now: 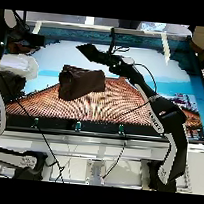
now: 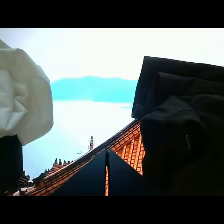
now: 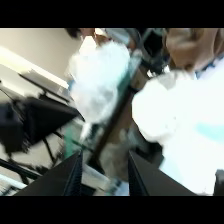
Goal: Fold the shirts.
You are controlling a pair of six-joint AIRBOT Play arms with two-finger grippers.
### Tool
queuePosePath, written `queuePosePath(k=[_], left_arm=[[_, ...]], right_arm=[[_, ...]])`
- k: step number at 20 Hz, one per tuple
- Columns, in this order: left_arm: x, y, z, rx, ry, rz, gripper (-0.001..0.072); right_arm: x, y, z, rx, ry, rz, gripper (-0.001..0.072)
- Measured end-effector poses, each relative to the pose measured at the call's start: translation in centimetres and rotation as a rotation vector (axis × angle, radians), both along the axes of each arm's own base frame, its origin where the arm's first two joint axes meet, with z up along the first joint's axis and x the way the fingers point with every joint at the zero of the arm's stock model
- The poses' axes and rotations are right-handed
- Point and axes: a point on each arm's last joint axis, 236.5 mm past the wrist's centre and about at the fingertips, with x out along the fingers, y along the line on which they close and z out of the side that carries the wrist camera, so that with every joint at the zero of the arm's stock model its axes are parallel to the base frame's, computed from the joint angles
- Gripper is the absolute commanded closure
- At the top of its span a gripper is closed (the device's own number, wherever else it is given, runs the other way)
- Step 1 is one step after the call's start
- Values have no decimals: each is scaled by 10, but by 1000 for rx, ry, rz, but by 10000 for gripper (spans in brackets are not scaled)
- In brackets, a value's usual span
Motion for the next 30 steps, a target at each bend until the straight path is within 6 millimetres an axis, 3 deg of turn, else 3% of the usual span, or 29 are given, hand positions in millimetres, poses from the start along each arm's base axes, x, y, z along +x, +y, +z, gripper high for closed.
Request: queuePosePath(k=[2, 3, 4, 5, 6, 8, 10, 12, 16, 20, 23, 27, 30], left_arm=[[-2, -2, -3, -11, 14, -3, 689], [-3, -6, -3, -23, 18, -9, 620], [-4, -9, -4, -30, 24, -20, 457], [-4, -13, -5, -39, 29, -43, 357], [-5, -19, -8, -54, 38, -67, 335], [-5, -38, -13, -104, 54, -137, 335], [-5, -64, -21, -187, 76, -205, 309], [-5, -94, -29, -297, 102, -271, 41], [-1, -138, -56, -455, 174, -348, 39], [-8, -168, -100, -516, 312, -390, 39], [-15, -189, -128, -533, 392, -416, 39], [-16, -205, -149, -540, 430, -431, 59], [-14, -206, -159, -522, 440, -427, 60]], right_arm=[[8, -18, 6, 25, -10, 1, 368], [12, -30, 9, 37, -14, -2, 367], [19, -45, 12, 47, -18, -9, 368], [25, -60, 14, 55, -23, -13, 364], [29, -77, 16, 61, -27, -11, 305], [36, -109, 8, 37, -4, -3, 304], [37, -139, -18, -61, 53, 17, 303], [32, -163, -59, -217, 133, 43, 303], [11, -192, -123, -473, 251, 103, 300], [-2, -192, -165, -626, 293, 143, 289], [-9, -175, -195, -682, 315, 170, 289], [-14, -147, -233, -694, 357, 187, 279], [-19, -126, -250, -670, 386, 200, 279]])
